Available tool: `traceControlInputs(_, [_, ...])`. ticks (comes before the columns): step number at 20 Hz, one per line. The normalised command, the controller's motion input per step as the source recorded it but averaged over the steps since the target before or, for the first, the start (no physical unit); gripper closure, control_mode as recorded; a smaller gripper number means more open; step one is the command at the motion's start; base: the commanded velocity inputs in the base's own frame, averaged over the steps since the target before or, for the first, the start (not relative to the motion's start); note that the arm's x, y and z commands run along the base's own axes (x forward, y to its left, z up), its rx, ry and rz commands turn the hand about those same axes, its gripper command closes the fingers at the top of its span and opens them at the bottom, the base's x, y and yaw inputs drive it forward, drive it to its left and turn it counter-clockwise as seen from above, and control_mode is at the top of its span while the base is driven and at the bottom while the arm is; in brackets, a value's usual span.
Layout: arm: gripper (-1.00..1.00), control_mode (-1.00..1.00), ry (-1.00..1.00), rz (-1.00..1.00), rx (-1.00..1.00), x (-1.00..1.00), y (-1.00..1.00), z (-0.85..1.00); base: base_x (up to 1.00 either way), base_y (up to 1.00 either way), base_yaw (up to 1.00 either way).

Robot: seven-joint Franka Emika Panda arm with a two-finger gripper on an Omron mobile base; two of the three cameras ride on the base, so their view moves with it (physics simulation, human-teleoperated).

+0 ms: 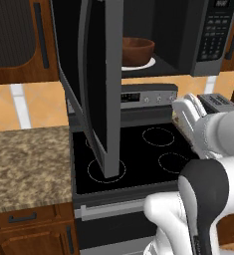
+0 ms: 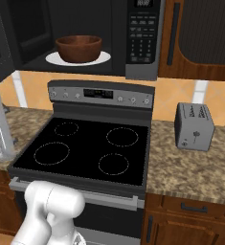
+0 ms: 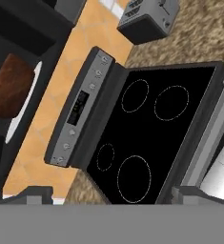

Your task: Open the microwave, place the bowl with waffle inside the microwave, then close the microwave door and turn it on.

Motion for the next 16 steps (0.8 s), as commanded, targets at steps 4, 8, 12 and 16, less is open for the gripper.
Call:
traceControlInputs(4, [-1.0,-1.0,-0.06,0.19,-0.22,-0.93,0.77,0.0,0.0,0.0,0.0])
traceControlInputs(8, [-1.0,-1.0,-0.09,0.18,-0.3,-0.95,0.99,0.0,0.0,0.0,0.0])
traceControlInputs(12, [-1.0,-1.0,-0.04,0.18,-0.34,-0.67,1.0,0.0,0.0,0.0,0.0])
traceControlInputs(16, [-1.0,-1.0,-0.1,0.13,-0.4,-0.47,1.0,0.0,0.0,0.0,0.0])
